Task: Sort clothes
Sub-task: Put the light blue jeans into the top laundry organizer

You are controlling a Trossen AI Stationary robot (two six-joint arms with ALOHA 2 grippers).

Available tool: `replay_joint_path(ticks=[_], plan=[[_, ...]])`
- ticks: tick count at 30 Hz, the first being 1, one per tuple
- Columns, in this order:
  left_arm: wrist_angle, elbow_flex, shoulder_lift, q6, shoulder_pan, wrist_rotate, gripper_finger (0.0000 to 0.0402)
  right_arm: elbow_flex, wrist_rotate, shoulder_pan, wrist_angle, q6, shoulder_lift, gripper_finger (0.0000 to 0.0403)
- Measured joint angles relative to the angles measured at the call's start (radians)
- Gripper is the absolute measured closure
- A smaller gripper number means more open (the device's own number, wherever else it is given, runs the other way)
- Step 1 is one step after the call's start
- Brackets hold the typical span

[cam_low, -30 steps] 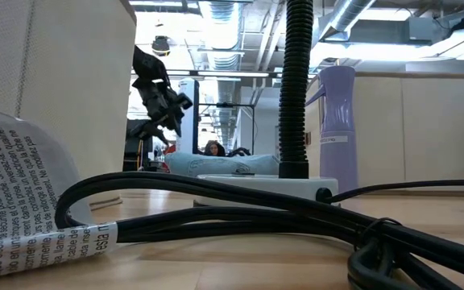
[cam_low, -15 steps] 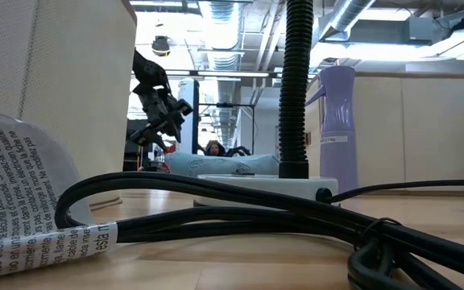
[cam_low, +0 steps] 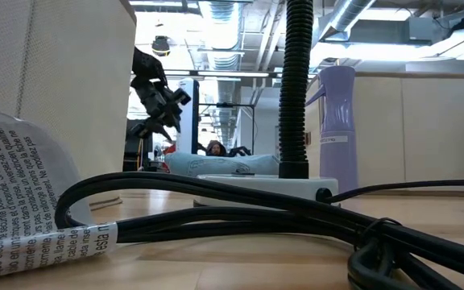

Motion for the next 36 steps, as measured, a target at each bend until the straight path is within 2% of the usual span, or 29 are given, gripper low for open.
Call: replay_joint_path(ticks=[8, 13, 16, 18, 20, 22, 26, 30, 36], plan=[[0.002, 0.000, -0.083, 0.005, 0.043, 0.014, 0.0260, 0.000, 0.000, -0.001, 0.000, -0.002, 0.000, 0.0241], [-0.039, 0.000, -0.172, 0.049, 0.061, 0.140, 0.0260, 0.000, 0.000, -0.001, 0.000, -0.002, 0.000, 0.0241], [-0.039, 0.000, -0.239, 0.094, 0.061, 0.162, 0.0260, 0.000, 0.000, -0.002, 0.000, -0.004, 0.000, 0.0241], [0.015, 0.001, -0.272, 0.079, 0.060, 0.104, 0.0260, 0.000, 0.000, -0.008, 0.000, -0.007, 0.000, 0.0241], [0.103, 0.002, -0.280, 0.006, 0.060, -0.021, 0.0260, 0.000, 0.000, -0.021, 0.000, -0.008, 0.000, 0.0241], [0.168, 0.002, -0.262, -0.043, 0.063, -0.095, 0.0260, 0.000, 0.000, -0.035, 0.000, -0.009, 0.000, 0.0241], [0.231, 0.000, -0.192, -0.116, 0.062, -0.106, 0.0260, 0.000, 0.000, -0.062, 0.004, -0.008, 0.000, 0.0241], [0.240, -0.001, -0.088, -0.139, 0.054, -0.179, 0.0260, 0.000, 0.000, -0.068, 0.010, -0.002, 0.000, 0.0241], [0.229, -0.001, 0.021, -0.136, 0.053, -0.235, 0.0260, 0.000, 0.000, -0.066, 0.011, 0.020, 0.000, 0.0241]])
